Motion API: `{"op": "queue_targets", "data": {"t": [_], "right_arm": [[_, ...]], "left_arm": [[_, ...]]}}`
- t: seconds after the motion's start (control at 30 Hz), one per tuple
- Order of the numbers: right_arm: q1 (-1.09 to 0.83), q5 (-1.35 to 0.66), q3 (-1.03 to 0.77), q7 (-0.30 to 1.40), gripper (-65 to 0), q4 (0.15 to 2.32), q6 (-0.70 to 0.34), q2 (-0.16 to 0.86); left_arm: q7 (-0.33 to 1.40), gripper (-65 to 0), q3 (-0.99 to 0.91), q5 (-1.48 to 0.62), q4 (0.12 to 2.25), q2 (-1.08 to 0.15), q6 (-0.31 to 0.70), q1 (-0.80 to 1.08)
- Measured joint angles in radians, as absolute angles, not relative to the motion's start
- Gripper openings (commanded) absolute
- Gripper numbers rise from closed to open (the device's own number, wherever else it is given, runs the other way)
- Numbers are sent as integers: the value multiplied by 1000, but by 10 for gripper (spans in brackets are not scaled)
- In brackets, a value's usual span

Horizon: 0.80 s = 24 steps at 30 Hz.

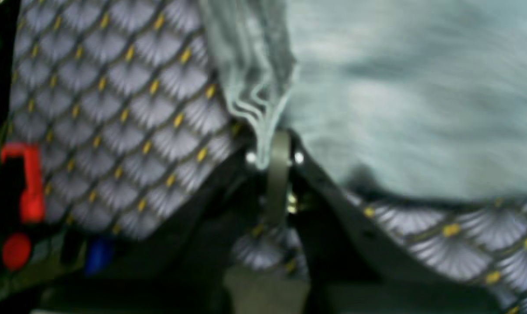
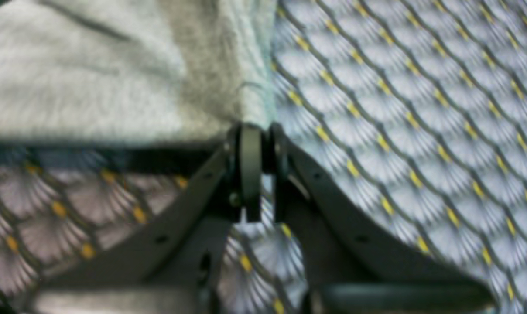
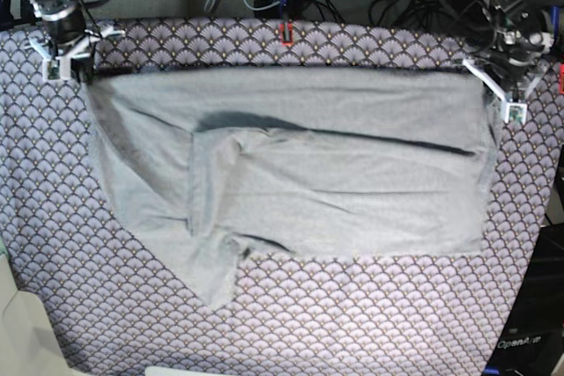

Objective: Fold the T-shirt properly
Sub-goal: 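Pull the corners further away from the hem and open both grippers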

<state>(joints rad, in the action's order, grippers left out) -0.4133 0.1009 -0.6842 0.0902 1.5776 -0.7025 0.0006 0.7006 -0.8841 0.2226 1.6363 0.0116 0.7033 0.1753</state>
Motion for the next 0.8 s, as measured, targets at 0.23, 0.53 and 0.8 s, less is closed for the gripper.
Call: {"op": "queue_targets", "data": {"t": [0.23,0.53,0.8], "right_arm": [[-453,97,-706,81,-650,1578,-704,-17],[-486,97,-707,1,-650,1531,-706,-19],[-474,90,-744,-5,-644,1508,-714,-27]], "left_arm": [[699,-650,-955,220,1636,14,709,174],[688,-650,-965,265,1627,20,711,174],[689,-649,-965,265,1625,21,711,174]]}}
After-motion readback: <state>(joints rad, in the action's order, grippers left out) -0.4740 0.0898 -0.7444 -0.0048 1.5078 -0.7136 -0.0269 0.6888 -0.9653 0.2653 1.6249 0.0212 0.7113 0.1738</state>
